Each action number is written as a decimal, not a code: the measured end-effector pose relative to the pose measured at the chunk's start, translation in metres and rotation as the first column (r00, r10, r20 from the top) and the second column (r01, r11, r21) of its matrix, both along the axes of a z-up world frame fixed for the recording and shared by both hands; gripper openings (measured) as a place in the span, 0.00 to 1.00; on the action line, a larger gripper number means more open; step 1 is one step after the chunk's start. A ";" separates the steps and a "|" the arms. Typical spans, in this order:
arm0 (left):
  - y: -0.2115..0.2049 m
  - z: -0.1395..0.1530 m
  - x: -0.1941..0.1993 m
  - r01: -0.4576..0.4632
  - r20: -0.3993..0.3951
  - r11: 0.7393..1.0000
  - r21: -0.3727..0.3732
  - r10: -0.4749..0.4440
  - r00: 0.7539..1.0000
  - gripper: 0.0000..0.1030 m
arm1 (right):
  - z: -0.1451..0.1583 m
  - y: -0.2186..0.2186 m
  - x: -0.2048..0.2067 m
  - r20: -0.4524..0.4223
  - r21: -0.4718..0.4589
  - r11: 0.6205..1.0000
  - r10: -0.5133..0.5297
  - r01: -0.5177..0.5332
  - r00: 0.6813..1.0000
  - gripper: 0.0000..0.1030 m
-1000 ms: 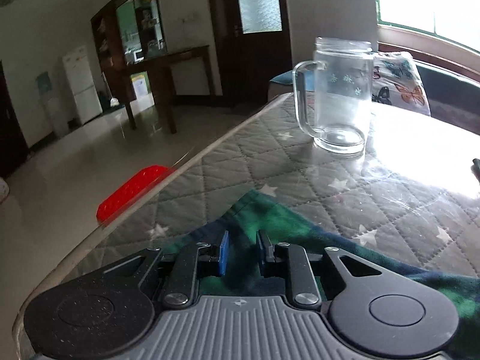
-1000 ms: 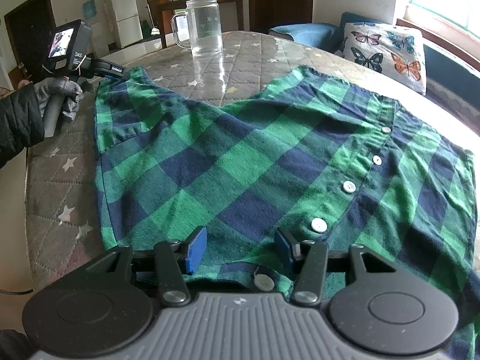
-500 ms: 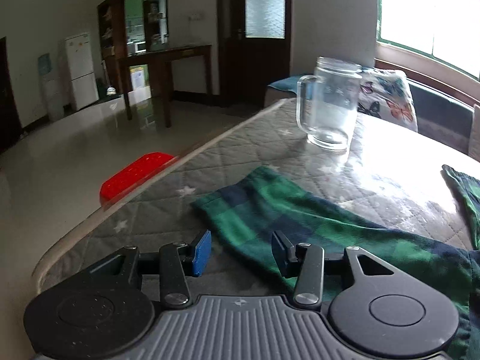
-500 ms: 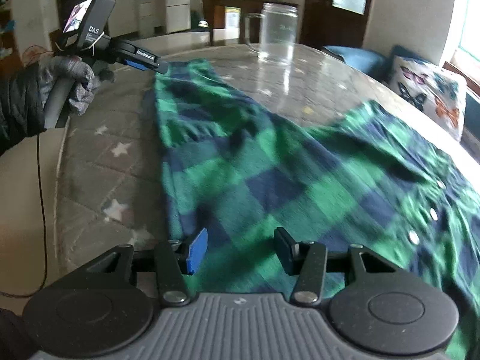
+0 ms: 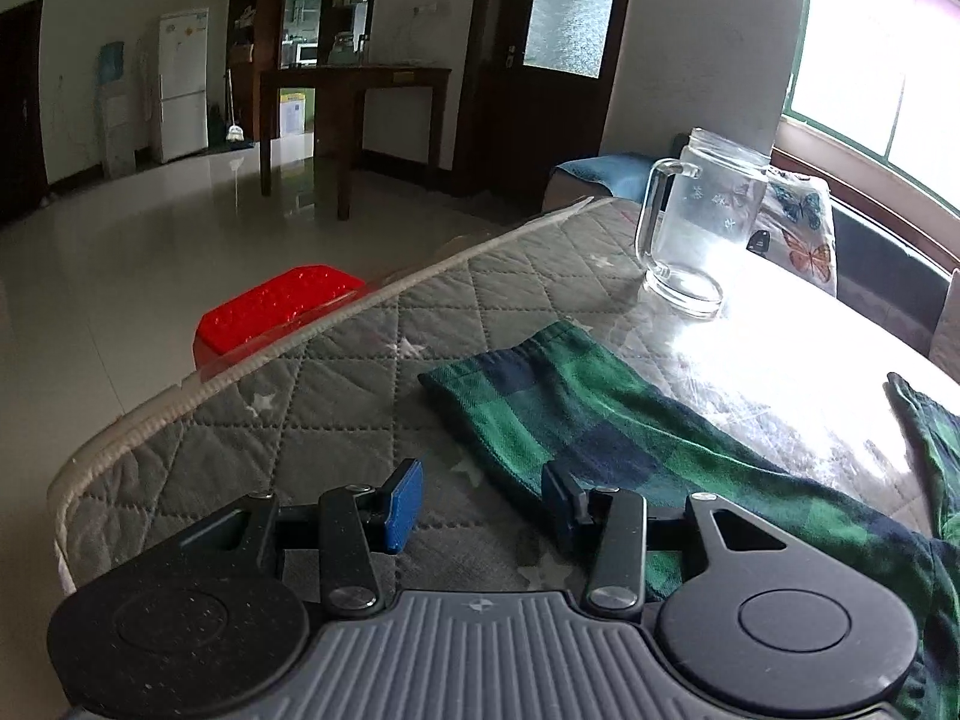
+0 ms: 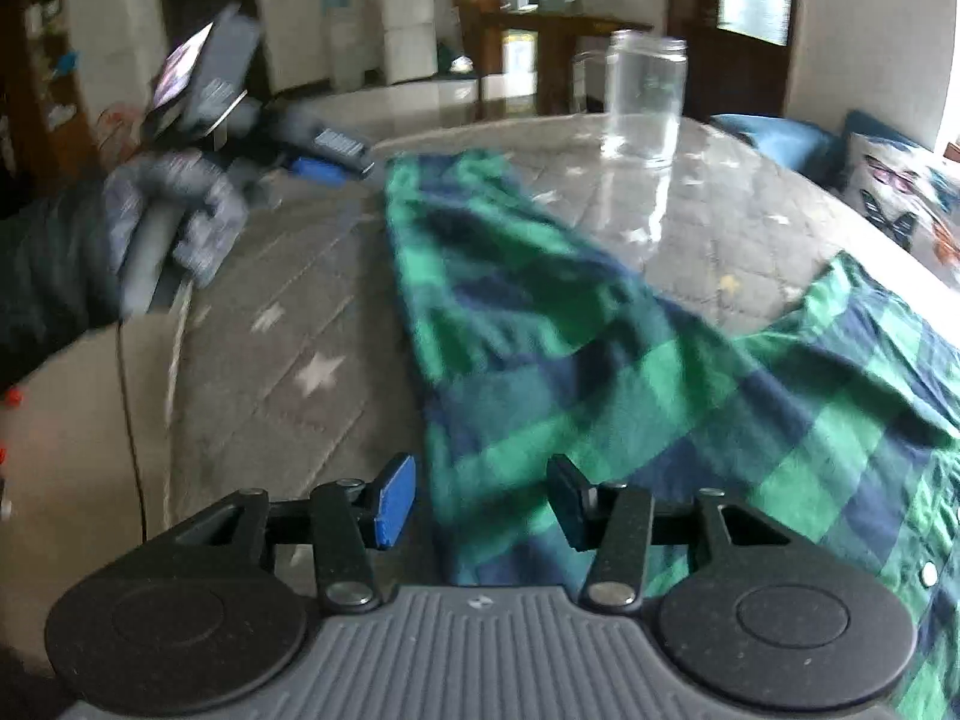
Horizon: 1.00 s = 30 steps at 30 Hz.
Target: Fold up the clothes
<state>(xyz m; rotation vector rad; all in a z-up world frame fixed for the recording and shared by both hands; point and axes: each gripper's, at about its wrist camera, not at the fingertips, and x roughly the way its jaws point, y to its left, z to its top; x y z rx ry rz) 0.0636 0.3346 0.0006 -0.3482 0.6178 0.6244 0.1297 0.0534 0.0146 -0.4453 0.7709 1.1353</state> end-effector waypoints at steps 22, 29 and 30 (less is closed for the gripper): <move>0.018 0.009 0.032 -0.042 0.070 0.999 -0.027 0.044 0.997 0.03 | 0.026 -0.030 -0.006 -0.004 0.039 0.998 -0.039 0.039 0.999 0.47; -0.057 0.058 0.019 0.189 0.221 0.982 -0.001 -0.184 0.958 0.03 | 0.039 -0.078 0.016 -0.068 0.084 0.977 -0.189 0.195 0.980 0.47; -0.069 0.065 0.017 0.228 0.242 0.974 0.004 -0.222 0.944 0.03 | 0.041 -0.087 0.020 -0.081 0.095 0.971 -0.213 0.220 0.974 0.47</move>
